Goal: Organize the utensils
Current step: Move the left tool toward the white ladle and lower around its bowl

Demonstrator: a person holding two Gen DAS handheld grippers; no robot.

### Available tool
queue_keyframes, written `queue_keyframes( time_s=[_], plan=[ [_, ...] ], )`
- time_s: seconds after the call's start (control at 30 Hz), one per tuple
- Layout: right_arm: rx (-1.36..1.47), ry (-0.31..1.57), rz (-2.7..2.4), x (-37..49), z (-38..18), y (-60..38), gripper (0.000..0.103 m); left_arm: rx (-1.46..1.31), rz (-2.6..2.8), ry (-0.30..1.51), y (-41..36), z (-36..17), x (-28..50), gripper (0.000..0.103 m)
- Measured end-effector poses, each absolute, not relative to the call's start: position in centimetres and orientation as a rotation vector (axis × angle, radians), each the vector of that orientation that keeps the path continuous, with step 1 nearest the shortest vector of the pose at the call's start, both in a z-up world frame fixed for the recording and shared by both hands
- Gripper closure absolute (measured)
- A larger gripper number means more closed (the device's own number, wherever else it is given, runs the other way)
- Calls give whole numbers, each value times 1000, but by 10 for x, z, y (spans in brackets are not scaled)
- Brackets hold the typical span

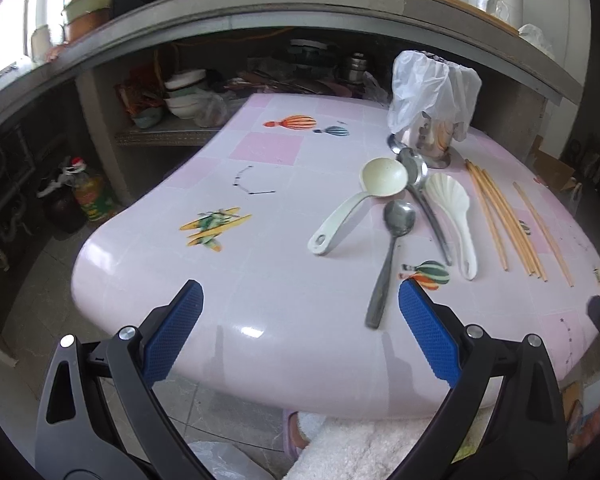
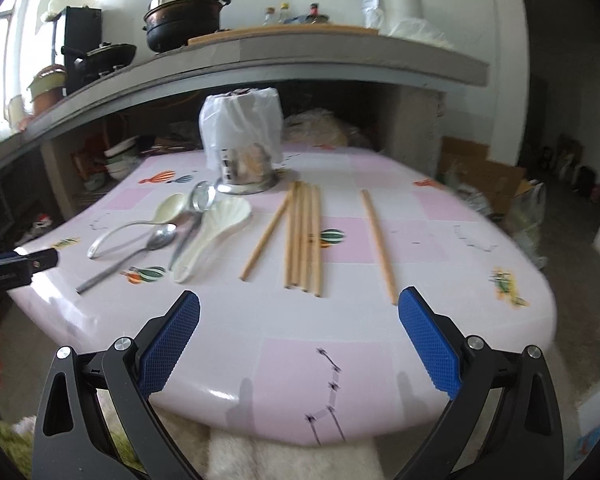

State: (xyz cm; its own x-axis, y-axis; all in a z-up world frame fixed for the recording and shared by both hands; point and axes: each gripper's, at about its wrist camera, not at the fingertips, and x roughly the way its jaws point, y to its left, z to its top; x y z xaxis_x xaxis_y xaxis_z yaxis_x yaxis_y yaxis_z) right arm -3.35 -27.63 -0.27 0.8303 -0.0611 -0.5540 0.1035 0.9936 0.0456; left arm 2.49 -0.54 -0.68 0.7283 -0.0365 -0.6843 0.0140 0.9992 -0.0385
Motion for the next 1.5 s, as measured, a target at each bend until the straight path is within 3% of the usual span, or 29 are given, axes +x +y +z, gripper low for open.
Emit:
queue_keyframes(
  time_s=[0.33,0.63,1.33,1.37,1.47,1.5],
  plan=[
    [111,509,-54,29,26,-275,6,-146,-173,734,-1,6,77,8],
    [134,578,34,93,28,-259,6,-242,-251,732,-7,11,122,8],
    [149,694,109,125,-7,-271,6,182,-474,982,-88,-34,247,9],
    [152,694,111,125,-7,-272,6,198,-479,991,-92,-35,249,10],
    [160,697,119,128,-9,-273,6,266,-482,1026,-100,-42,251,27],
    [162,696,120,129,-10,-273,6,271,-483,1036,-100,-43,250,27]
  ],
)
